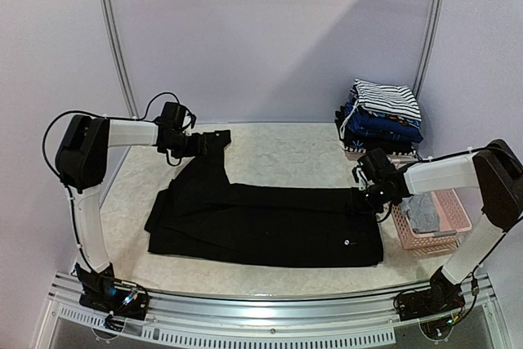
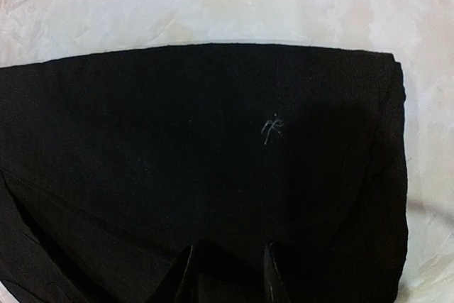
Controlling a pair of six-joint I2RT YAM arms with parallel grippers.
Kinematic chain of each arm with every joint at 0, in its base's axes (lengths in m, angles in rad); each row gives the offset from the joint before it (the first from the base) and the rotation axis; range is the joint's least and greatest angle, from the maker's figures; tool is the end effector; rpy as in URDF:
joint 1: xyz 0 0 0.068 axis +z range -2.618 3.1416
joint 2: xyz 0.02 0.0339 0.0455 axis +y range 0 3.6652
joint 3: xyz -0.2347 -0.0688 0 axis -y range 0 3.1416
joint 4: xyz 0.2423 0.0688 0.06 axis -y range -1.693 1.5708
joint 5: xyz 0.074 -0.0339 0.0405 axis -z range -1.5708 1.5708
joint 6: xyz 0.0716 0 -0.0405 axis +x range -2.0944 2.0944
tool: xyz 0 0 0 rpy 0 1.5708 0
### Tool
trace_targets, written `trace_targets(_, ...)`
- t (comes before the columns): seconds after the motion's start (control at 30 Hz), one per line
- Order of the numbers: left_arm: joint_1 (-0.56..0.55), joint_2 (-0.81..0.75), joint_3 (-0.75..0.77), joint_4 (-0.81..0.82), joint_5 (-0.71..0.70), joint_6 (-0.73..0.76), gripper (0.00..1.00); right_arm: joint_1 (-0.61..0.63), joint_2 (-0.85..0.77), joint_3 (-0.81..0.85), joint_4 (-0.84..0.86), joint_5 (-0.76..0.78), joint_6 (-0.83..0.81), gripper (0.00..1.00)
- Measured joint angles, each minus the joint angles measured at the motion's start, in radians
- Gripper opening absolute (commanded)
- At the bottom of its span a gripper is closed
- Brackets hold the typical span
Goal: Fold and stack the mixed laundry pile
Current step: Fold the 1/3-folded shirt at the center of the board.
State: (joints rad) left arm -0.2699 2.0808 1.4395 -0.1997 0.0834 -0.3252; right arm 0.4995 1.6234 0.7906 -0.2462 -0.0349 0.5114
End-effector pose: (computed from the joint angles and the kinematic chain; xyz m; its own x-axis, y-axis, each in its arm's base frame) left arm 0.4432 -0.1288 0.1131 -0.7827 -0.1138 -0.6119 0.0730 0.9596 -0.2718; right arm 0.2696 0.1500 0.0807 -0.9161 0.0573 -0.3967 -0.0514 0.9648 0.2579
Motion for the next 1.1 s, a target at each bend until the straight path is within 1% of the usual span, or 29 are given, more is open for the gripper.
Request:
trace_targets(0.1,0.000,0.030,0.016,-0.008,0.012,0.010,0.64,0.000,-0.023,-0.003,-0.001,0.000,0.002,0.32)
trace_targets(0.17,0.000,0.057,0.033,-0.016,0.016,0.017,0.53,0.000,-0.042,-0.005,-0.002,0.000,0.002,0.32)
trace_targets(0.2,0.000,0.070,0.042,-0.022,0.019,0.022,0.46,0.000,-0.053,-0.005,-0.005,0.000,0.002,0.32)
trace_targets(0.23,0.000,0.080,0.048,-0.027,0.021,0.020,0.35,0.000,-0.064,-0.005,-0.006,0.000,0.003,0.32)
trace_targets(0.27,0.000,0.090,0.056,-0.032,0.030,0.028,0.21,0.000,-0.074,-0.005,-0.008,0.000,0.003,0.32)
trace_targets(0.3,0.000,0.100,0.064,-0.037,0.042,0.035,0.12,0.000,-0.084,-0.005,-0.011,0.000,0.003,0.32)
trace_targets(0.33,0.000,0.104,0.065,-0.034,0.053,0.029,0.04,0.000,-0.093,-0.005,-0.014,0.000,0.004,0.32)
trace_targets(0.37,0.000,0.105,0.065,-0.034,0.067,0.034,0.00,0.000,-0.104,-0.006,-0.018,0.000,0.004,0.32)
trace_targets(0.47,0.000,0.101,0.056,-0.012,0.098,0.039,0.00,0.001,-0.143,-0.010,-0.024,0.001,0.005,0.33)
trace_targets(0.57,-0.006,0.075,0.014,0.007,0.115,0.042,0.00,0.004,-0.198,-0.024,-0.024,0.005,0.006,0.34)
trace_targets(0.7,-0.033,-0.003,-0.059,0.015,0.111,0.043,0.00,0.005,-0.266,-0.041,-0.020,0.026,0.008,0.35)
trace_targets(0.8,-0.082,-0.095,-0.107,0.015,0.095,0.052,0.00,0.005,-0.297,-0.049,-0.012,0.048,0.009,0.35)
trace_targets(0.93,-0.167,-0.212,-0.133,0.016,0.084,0.085,0.00,0.005,-0.320,-0.055,0.002,0.069,0.010,0.35)
trace_targets(1.1,-0.274,-0.297,-0.155,0.006,0.065,0.135,0.00,0.005,-0.330,-0.067,0.012,0.085,0.012,0.35)
